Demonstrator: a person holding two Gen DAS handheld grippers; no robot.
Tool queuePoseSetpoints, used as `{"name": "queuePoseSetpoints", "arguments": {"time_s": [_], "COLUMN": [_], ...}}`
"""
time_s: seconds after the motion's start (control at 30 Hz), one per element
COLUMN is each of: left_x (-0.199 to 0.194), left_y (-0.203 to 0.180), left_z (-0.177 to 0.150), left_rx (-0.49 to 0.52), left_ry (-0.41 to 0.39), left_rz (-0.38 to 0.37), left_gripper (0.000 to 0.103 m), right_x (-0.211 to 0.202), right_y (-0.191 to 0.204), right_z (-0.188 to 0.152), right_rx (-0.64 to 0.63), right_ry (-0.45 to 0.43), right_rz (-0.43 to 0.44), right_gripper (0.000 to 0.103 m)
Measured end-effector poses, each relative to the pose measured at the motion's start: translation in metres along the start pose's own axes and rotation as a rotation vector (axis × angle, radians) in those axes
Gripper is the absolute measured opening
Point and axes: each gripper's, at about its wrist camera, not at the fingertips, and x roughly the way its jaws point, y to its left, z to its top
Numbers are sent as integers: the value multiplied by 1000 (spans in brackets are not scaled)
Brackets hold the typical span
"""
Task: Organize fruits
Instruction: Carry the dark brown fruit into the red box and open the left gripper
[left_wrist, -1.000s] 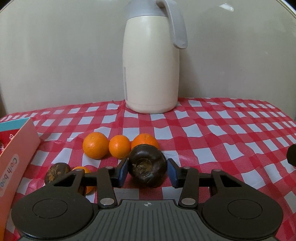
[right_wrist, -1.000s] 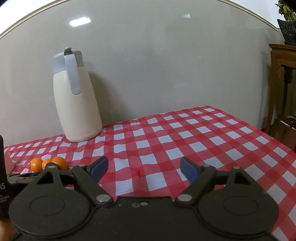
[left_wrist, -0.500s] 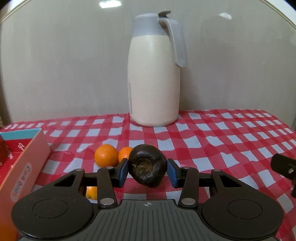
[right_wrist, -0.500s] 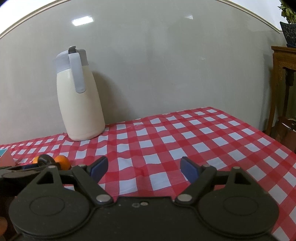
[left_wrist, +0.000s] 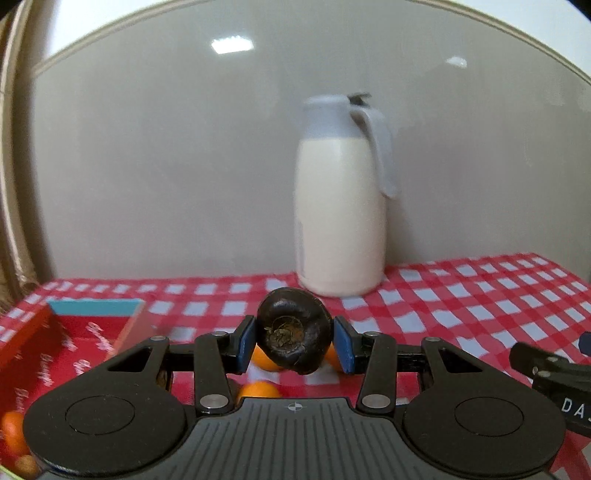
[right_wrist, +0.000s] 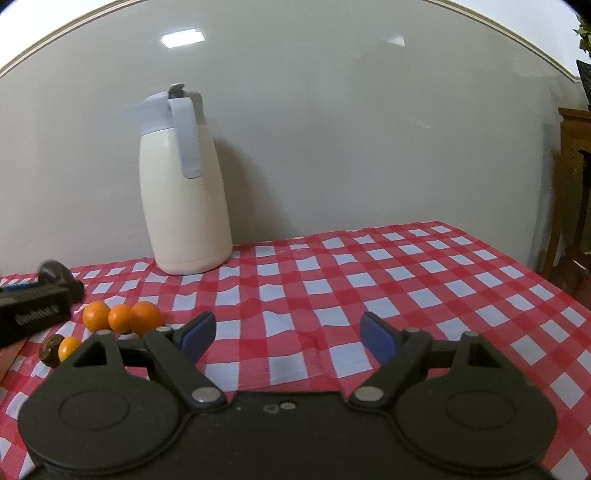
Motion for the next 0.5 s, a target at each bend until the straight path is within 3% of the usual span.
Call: {"name": "queuePoseSetpoints", "arguments": {"time_s": [0.17, 0.5], "left_x": [-13, -22], "left_y": [27, 88], "left_z": [3, -4], "left_rx": [-20, -86], "left_ry": [-28, 8], "left_rz": [67, 213], "left_gripper": [45, 45], "right_x": [-1, -3], "right_y": [10, 34], "right_z": [-1, -1], "right_rx": [-21, -43], "right_ry": [1, 4], "right_rz": [18, 69], "right_gripper": [85, 85]}}
